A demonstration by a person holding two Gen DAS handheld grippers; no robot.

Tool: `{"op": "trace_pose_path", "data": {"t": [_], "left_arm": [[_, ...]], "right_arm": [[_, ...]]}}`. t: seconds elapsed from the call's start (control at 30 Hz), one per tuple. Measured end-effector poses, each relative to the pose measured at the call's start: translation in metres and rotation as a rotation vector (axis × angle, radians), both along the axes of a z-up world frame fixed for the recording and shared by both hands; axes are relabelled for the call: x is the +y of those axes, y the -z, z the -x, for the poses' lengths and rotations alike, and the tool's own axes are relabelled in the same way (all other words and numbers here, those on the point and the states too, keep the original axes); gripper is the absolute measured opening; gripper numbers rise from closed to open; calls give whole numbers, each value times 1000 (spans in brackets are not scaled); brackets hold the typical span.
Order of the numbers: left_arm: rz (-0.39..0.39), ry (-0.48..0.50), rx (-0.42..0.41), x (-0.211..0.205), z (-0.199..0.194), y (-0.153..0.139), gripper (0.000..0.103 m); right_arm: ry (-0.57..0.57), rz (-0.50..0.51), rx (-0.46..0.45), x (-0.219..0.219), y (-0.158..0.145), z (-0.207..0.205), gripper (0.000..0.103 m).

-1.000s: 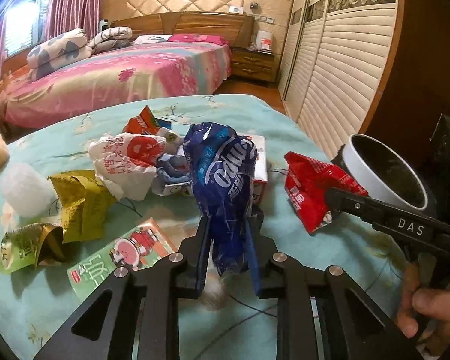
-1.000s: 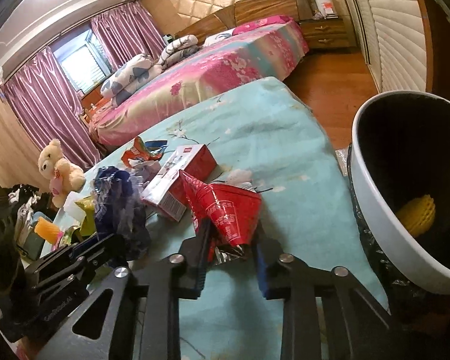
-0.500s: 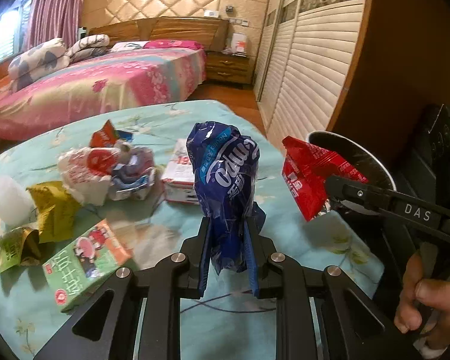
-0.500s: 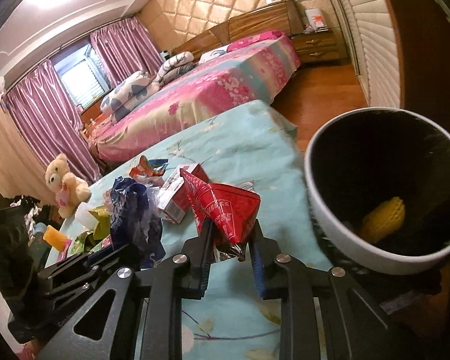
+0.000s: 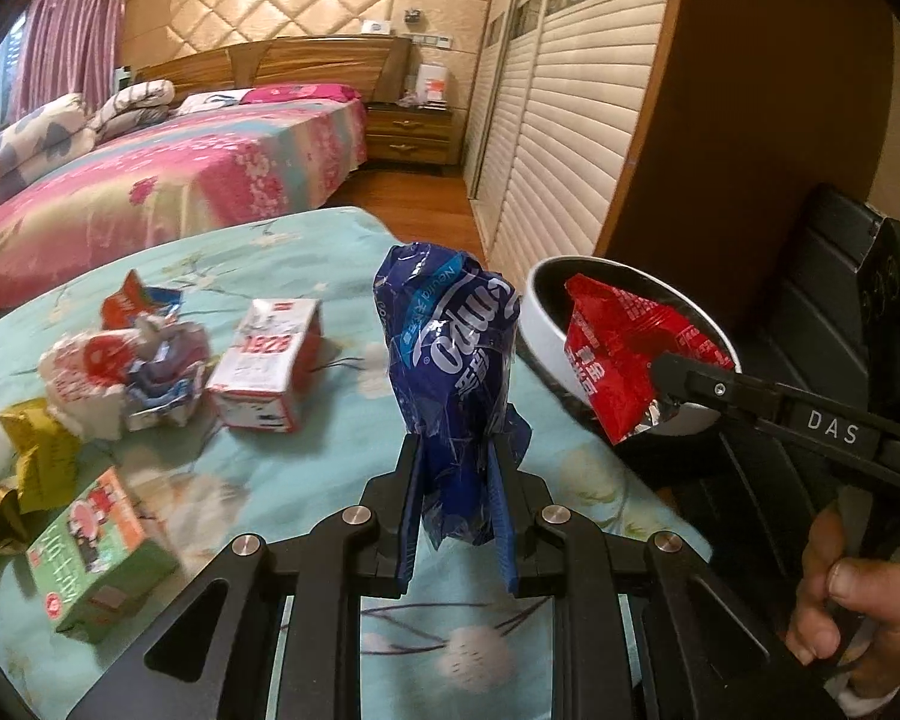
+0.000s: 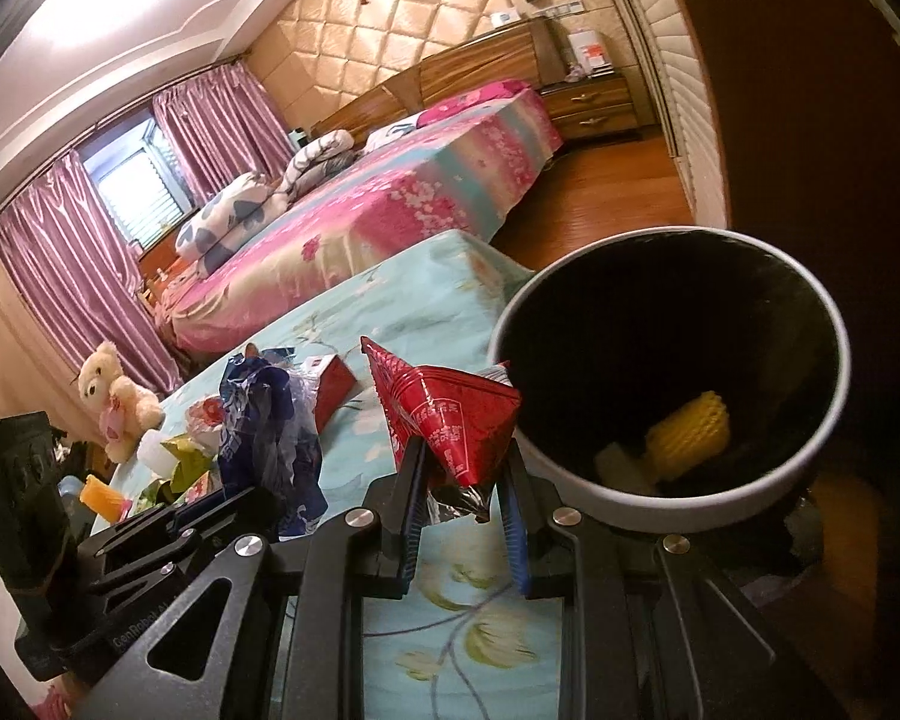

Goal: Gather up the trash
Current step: 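Carry the tissue pack and red snack bag with both grippers over the bin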

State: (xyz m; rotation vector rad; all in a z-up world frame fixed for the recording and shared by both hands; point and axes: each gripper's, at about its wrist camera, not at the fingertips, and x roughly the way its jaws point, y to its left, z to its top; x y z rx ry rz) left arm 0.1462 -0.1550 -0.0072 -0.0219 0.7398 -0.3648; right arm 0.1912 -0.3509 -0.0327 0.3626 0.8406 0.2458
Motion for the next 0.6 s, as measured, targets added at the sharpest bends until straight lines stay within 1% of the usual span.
{"op": "trace_pose_path", "data": {"t": [0.23, 0.6], "left_arm": [[-8, 46, 4, -28, -9, -1, 19], [-6, 101, -2, -58, -28, -3, 19]], "right_arm": [[49, 6, -2, -20, -1, 4, 23], [125, 23, 6, -46, 2, 3, 23]]}}
